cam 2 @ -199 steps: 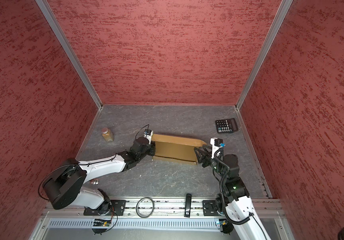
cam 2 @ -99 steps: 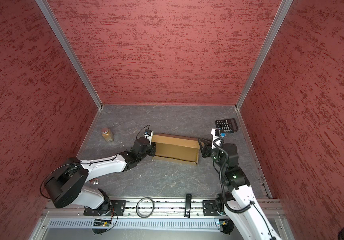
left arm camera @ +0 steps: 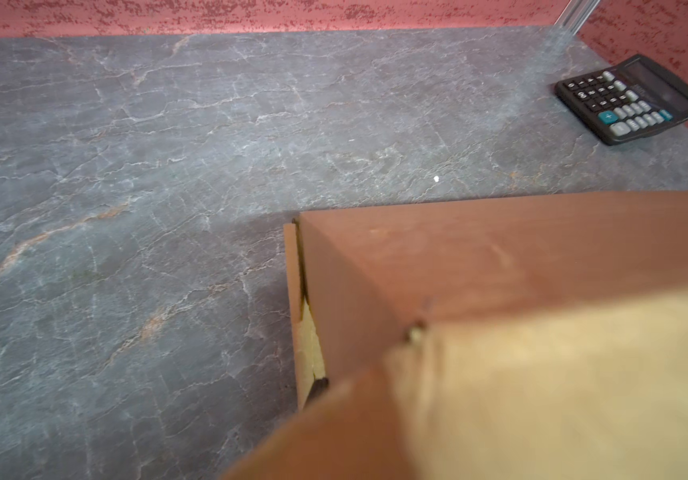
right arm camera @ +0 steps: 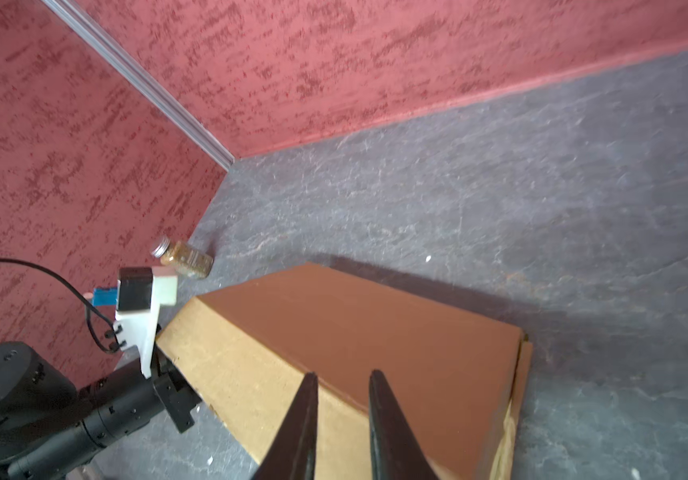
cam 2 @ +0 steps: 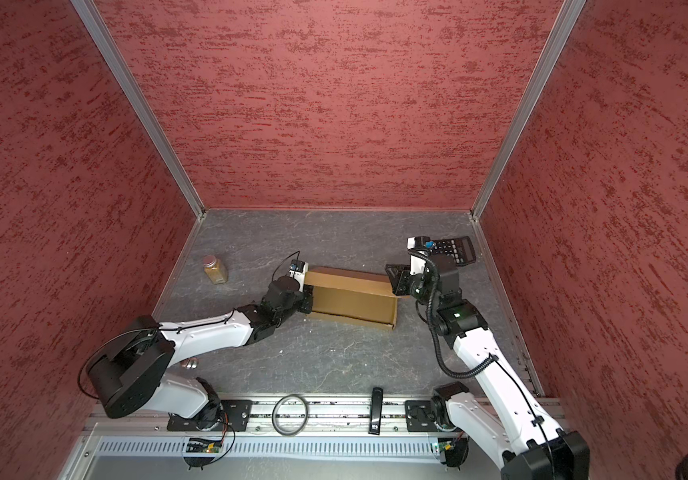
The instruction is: Fold the paper box
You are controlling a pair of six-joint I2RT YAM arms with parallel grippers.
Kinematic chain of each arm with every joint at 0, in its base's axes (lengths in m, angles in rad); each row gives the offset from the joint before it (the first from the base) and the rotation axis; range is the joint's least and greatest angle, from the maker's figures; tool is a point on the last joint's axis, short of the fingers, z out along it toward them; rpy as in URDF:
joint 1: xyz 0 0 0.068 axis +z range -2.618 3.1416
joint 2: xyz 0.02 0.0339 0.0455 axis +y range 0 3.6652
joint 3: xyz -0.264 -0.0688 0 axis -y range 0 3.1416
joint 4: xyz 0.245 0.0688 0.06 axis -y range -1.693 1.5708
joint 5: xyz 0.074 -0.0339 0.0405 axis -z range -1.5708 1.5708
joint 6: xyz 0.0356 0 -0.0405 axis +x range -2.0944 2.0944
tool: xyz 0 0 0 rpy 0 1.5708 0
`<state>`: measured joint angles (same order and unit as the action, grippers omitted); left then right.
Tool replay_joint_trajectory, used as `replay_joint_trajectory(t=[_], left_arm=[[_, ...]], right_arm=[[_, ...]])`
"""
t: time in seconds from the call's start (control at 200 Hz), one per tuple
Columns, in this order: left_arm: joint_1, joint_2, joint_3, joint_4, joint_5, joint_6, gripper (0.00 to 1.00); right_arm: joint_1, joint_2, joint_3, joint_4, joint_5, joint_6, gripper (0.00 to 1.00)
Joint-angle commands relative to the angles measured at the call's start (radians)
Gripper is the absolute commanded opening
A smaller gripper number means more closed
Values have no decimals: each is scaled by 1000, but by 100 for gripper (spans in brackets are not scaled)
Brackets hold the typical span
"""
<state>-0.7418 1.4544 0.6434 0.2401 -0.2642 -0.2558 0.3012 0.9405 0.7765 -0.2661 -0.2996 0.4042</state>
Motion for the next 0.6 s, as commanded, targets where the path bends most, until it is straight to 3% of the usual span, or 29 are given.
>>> replay_joint_trajectory(t=[0.0,0.596], left_arm=[[-10,-25,-13,18,2,1,16],[-28,-85,-65,0,-16,1,22]], right_arm=[[33,21,23,-48,20,29,24],[112,90,-36,53,45,70,23]])
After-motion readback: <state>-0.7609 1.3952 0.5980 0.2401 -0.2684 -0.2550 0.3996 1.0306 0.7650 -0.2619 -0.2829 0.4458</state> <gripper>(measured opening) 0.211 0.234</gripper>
